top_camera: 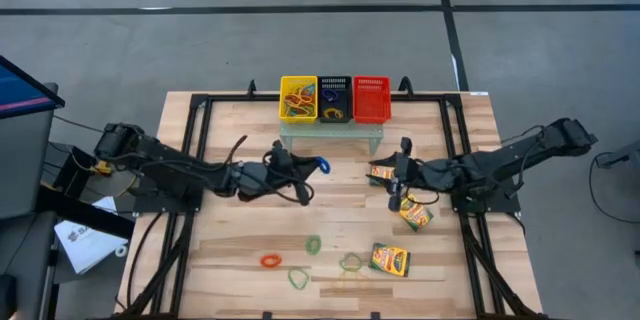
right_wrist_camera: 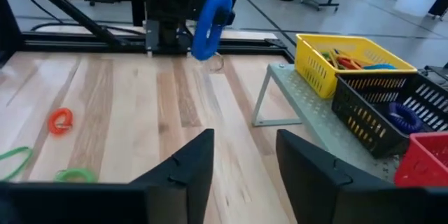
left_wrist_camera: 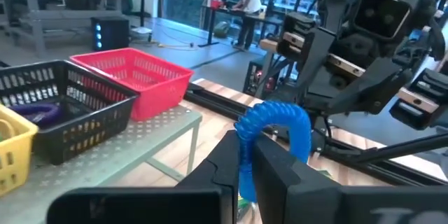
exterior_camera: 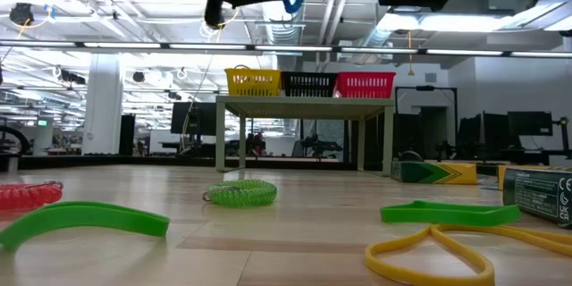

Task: Pick & Place Office Desk Supplies
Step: Put the dark blue spring keychain into the black bin on the shelf

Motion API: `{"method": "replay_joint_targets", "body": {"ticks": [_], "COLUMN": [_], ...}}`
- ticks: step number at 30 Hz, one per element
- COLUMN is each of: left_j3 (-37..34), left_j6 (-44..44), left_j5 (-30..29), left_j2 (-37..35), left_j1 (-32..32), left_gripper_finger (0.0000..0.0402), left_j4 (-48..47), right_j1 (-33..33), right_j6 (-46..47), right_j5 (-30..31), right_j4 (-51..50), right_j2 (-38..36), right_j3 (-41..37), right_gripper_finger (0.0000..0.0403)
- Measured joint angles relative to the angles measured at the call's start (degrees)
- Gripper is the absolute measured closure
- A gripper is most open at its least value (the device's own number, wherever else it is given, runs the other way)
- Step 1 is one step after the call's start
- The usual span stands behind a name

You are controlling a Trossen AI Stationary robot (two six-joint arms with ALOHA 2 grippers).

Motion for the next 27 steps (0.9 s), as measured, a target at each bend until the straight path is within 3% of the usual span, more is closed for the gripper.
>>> {"method": "replay_joint_targets", "body": {"ticks": [5,12,18,22,27], "left_j3": [0.0,2.0,9.6,15.4,18.4], "left_j6": [0.5,8.5,18.0,18.2,18.1], "left_j5": [2.7,19.4,20.8,21.7,23.8], "left_j2": [0.7,0.6,0.6,0.8,3.6], "left_j1": [1.9,10.4,20.0,26.8,32.4], "left_gripper_finger": [0.0385,0.0385,0.0385,0.0385,0.0385], "left_j4": [1.1,5.5,-0.4,-10.7,-14.3], "right_j1": [0.0,0.0,0.3,0.3,0.0], "right_j6": [0.0,0.7,2.2,2.1,2.0], "right_j5": [-0.1,-0.2,-0.2,-0.2,-0.2], "right_j4": [-0.1,0.1,0.0,0.0,0.0], "right_j2": [-0.5,-0.8,-0.8,-0.8,-0.8], "right_j3": [0.0,0.0,0.0,0.0,0.0], "right_gripper_finger": [0.0241,0.0251,0.0258,0.0261,0.0262]}}
